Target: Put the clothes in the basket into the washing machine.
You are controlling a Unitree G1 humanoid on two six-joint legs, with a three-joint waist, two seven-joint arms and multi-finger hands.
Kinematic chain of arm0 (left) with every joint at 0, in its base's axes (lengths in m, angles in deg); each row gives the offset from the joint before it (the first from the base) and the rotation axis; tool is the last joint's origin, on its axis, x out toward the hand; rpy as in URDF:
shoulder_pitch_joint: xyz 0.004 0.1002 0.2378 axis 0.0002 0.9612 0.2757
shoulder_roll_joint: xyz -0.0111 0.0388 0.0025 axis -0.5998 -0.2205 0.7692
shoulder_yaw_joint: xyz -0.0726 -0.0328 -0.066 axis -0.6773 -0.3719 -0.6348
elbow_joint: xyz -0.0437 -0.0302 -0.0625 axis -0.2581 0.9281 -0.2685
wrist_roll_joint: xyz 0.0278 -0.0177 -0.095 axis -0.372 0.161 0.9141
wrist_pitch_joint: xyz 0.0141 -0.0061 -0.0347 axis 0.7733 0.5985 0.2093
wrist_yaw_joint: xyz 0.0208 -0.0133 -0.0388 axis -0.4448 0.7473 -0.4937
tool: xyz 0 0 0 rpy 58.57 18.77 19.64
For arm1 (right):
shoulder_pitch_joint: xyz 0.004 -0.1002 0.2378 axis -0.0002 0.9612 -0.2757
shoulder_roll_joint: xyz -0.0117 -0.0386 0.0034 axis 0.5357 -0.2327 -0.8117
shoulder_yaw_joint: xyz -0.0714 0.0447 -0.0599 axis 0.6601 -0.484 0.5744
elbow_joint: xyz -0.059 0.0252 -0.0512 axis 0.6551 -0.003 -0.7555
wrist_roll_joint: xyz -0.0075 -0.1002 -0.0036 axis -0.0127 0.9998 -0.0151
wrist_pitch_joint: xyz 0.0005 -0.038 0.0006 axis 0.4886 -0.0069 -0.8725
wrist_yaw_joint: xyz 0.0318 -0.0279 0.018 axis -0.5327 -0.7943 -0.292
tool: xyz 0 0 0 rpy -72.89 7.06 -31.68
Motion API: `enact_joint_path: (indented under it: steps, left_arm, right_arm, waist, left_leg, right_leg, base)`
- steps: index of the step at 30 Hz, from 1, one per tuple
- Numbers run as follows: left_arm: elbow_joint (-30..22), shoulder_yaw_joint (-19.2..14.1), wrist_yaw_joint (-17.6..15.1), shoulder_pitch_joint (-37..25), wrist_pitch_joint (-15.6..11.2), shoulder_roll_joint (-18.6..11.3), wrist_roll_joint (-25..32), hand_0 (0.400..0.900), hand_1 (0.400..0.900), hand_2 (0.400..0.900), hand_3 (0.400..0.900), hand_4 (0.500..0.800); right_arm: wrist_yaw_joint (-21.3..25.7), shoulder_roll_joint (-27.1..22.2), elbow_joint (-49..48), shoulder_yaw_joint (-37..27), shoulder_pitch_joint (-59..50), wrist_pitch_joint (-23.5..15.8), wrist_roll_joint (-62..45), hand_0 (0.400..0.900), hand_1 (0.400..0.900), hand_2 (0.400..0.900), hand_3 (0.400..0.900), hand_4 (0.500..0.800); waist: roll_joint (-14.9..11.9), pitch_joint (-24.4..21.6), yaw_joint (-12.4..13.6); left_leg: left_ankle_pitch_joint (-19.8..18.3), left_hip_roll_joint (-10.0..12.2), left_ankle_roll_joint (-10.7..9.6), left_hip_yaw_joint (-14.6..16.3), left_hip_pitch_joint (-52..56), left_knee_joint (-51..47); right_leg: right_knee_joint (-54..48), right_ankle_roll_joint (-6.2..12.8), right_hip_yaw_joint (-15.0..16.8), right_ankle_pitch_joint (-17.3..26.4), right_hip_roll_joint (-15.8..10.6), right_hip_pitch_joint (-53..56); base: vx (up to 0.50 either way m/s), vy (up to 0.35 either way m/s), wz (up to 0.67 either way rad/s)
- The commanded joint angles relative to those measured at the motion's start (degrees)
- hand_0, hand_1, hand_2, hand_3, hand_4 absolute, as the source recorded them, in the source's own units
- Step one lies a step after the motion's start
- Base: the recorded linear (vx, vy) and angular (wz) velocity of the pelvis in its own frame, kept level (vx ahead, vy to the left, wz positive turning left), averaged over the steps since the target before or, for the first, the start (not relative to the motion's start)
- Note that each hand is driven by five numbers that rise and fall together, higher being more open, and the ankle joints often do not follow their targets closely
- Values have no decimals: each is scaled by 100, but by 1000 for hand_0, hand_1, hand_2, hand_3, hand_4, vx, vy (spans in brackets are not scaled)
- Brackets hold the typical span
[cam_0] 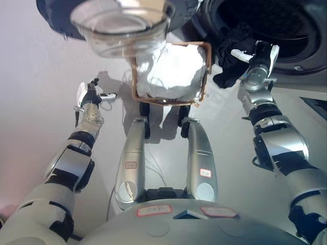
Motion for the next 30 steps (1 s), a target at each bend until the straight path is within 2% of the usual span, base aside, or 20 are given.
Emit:
enact_joint_path:
  steps: [1, 6, 13, 18, 22, 30]
  left_arm:
    - [247, -370, -33, 488, -54, 105, 123, 900, 900, 900, 900, 800]
    - [261, -382, 0, 659, -122, 277, 253, 900, 900, 900, 900, 800]
    - [293, -375, 66, 883, -224, 516, 424, 900, 900, 900, 900, 800]
    - [275, -389, 157, 1237, -270, 554, 441, 900, 900, 900, 900, 800]
    - [222, -368, 223, 1456, -316, 593, 425, 900, 900, 900, 900, 800]
    - [87, -293, 271, 1525, -371, 620, 431, 900, 900, 900, 900, 800]
  right_arm:
    - [-192, -118, -358, -406, 156, -833, -1117, 400, 400, 400, 400, 500]
    - [-372, -87, -430, -825, -63, -1194, -2232, 400, 400, 400, 400, 500]
    - [-436, -590, -217, -1022, -761, -1373, -2690, 400, 400, 400, 400, 500]
    - [-511, -849, -126, -1205, -1082, -1557, -3032, 400, 400, 400, 400, 500]
    - [-438, -1218, 60, -1255, -1448, -1653, -3105, 400, 400, 400, 400, 500]
    - [-452, -1807, 329, -966, -2052, -1592, -3067, 400, 400, 400, 400, 500]
  waist:
    - [518, -563, -35]
    - [706, -599, 53]
    - [1090, -676, 269]
    - [1296, -797, 456]
    - [1384, -918, 562]
    - [1449, -994, 668]
  left_leg:
    - [654, -125, -57, -123, 330, -1340]
    - [848, -111, -98, -50, 471, -1729]
    - [1069, -103, -182, -8, 432, -2009]
    - [1229, -69, -249, -61, 670, -2350]
    - [1334, -68, -324, -110, 955, -2649]
    - [1482, -66, -422, -205, 1291, -3034]
  right_leg:
    - [-1112, -171, -180, 419, 441, 525]
    - [-1339, -151, -111, 508, 403, 576]
    - [-1339, -162, -53, 477, 332, 432]
    - [-1367, -131, -101, 396, 297, 557]
    - [-1500, -118, -146, 346, 299, 781]
    - [-1631, -103, -231, 300, 294, 1009]
  base:
    - [66, 13, -11]
    - [13, 2, -3]
    - [13, 3, 2]
    - [72, -10, 7]
    - [89, -21, 12]
    - [55, -24, 7]
